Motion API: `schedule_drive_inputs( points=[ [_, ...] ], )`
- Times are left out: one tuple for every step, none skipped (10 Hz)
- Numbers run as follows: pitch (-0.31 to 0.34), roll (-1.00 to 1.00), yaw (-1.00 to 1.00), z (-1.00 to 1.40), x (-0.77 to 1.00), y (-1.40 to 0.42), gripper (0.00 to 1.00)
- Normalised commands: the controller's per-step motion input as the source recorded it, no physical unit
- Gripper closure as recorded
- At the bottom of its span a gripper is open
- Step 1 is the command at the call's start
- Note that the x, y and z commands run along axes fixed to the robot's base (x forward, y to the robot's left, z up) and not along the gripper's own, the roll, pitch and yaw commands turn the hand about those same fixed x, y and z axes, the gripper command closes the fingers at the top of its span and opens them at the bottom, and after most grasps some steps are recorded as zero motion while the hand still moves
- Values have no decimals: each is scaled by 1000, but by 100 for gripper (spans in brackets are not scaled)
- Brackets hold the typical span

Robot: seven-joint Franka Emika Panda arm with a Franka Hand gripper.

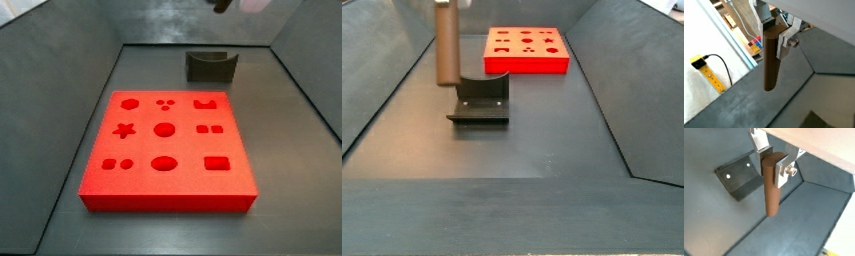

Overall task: Pick up the oval object. Move up. Place the oval object on the fixture. Regrasp the oval object. Move to above the board. Insert the oval object.
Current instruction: Move to above the board.

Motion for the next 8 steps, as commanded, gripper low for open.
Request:
schedule_drive_inputs(
  points=[
    [25, -51, 101, 1000, 168, 140, 100],
    [28, -54, 84, 938, 142, 114, 100],
    [48, -63, 53, 662, 74, 46, 100],
    [57, -64, 44, 553, 52, 26, 100],
    [71, -57, 33, 337, 33, 5, 100],
    [24, -546, 1000, 178, -635, -1000, 100],
    [21, -539, 1000, 160, -633, -1000, 100],
    [-18, -521, 1000, 171, -627, -1000, 100]
  ],
)
